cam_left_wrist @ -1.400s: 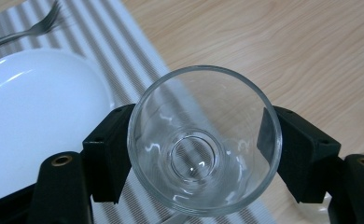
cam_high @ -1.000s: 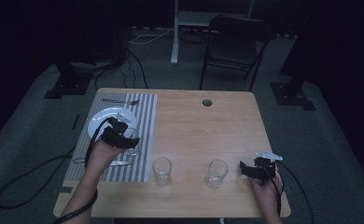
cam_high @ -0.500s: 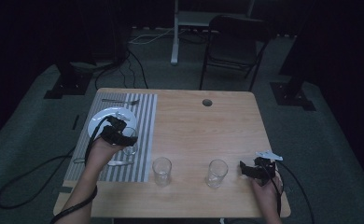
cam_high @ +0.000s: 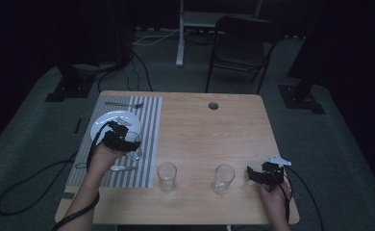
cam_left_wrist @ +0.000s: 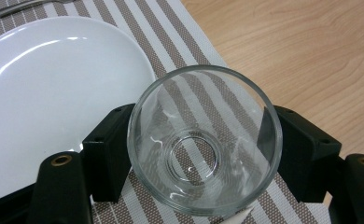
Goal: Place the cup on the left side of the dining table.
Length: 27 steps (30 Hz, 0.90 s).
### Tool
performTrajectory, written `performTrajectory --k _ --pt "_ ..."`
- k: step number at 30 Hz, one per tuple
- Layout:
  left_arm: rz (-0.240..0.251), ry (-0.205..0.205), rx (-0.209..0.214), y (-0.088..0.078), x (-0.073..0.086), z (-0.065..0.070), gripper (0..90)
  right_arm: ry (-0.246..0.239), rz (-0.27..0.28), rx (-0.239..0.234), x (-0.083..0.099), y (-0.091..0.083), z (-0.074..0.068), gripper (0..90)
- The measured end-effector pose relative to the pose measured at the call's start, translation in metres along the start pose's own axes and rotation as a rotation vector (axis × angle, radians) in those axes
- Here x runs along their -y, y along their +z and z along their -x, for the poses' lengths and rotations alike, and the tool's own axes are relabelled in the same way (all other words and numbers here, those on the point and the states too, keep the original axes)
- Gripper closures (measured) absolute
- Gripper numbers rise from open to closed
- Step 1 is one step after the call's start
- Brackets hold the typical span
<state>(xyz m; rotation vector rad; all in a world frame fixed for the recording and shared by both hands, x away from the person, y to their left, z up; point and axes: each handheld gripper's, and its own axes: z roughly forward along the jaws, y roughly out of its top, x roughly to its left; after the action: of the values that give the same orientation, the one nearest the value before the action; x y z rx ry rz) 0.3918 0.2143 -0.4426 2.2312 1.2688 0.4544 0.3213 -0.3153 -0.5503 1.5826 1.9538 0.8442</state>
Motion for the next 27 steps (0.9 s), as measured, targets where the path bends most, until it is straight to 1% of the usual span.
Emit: performTrajectory --k 1,2,3,4,5,7,8,9,10,11,12,14,15,16,17,18,19,20,22,23,24,25,27 --pt "0.009 0.000 -0.005 0.000 0.002 0.000 28.4 0.000 0.000 0.000 0.000 0.000 0.000 12.9" --pt "0.012 -0.009 -0.002 0.000 0.002 0.000 28.4 0.000 0.000 0.000 0.000 0.000 0.000 12.9" --pt "0.012 -0.009 -0.002 0.000 0.002 0.000 28.3 0.000 0.000 0.000 0.000 0.000 0.000 12.9" --pt "0.021 0.003 -0.002 0.000 0.004 -0.001 28.3 -0.001 0.000 0.000 0.000 0.000 0.000 12.9" --pt "0.021 0.003 -0.002 0.000 0.004 -0.001 28.2 -0.001 0.000 0.000 0.000 0.000 0.000 12.9" --pt "0.026 -0.022 0.018 0.000 0.005 -0.003 28.1 0.000 0.000 0.000 0.000 0.000 0.000 12.9" --pt "0.035 -0.044 0.008 -0.001 0.006 -0.003 27.1 0.000 0.000 0.000 0.000 0.000 0.000 12.9" --pt "0.035 -0.044 0.008 -0.001 0.006 -0.003 23.1 0.000 0.000 0.000 0.000 0.000 0.000 12.9" --pt "0.049 -0.066 -0.003 -0.002 0.006 -0.003 21.1 -0.001 0.000 0.000 0.000 0.000 0.000 12.9" --pt "0.049 -0.066 -0.003 -0.002 0.006 -0.003 21.1 -0.001 0.000 0.000 0.000 0.000 0.000 12.9" --pt "0.070 -0.079 -0.002 -0.004 0.008 -0.004 20.6 -0.001 0.000 0.000 0.000 0.000 0.000 12.9" --pt "0.072 -0.080 0.008 -0.004 0.010 -0.004 19.6 -0.001 0.000 0.000 0.000 0.000 0.000 12.9" --pt "0.064 -0.081 0.018 -0.004 0.011 -0.003 13.1 -0.001 0.000 0.000 0.000 0.000 0.000 12.9" --pt "0.056 -0.076 0.015 -0.004 0.012 -0.003 9.6 0.000 0.000 0.000 0.000 0.000 0.000 12.9" --pt "0.056 -0.076 0.015 -0.004 0.012 -0.003 9.5 0.000 0.000 0.000 0.000 0.000 0.000 12.9" --pt "0.047 -0.073 -0.007 -0.003 0.015 -0.002 5.5 0.000 0.000 0.000 0.000 0.000 0.000 12.9" --pt "0.045 -0.079 -0.003 -0.002 0.017 -0.002 0.4 0.000 0.000 0.000 0.000 0.000 0.000 12.9" --pt "0.053 -0.083 -0.001 -0.002 0.019 -0.002 0.4 0.000 0.000 0.000 0.000 0.000 0.000 12.9" --pt "0.094 -0.080 -0.019 -0.002 0.025 -0.001 0.4 0.000 0.000 0.000 0.000 0.000 0.000 12.9" --pt "0.094 -0.080 -0.019 -0.002 0.025 -0.001 0.4 0.000 0.000 0.000 0.000 0.000 0.000 12.9" --pt "0.142 -0.072 -0.038 -0.003 0.031 0.000 0.4 0.000 0.000 0.000 0.000 0.000 0.000 12.9" --pt "0.151 -0.070 -0.040 -0.003 0.033 0.001 0.4 -0.001 0.000 0.000 0.000 0.000 0.000 12.9" --pt "0.154 -0.072 -0.036 -0.003 0.035 0.002 0.4 -0.001 0.000 0.000 0.000 0.000 0.000 12.9"
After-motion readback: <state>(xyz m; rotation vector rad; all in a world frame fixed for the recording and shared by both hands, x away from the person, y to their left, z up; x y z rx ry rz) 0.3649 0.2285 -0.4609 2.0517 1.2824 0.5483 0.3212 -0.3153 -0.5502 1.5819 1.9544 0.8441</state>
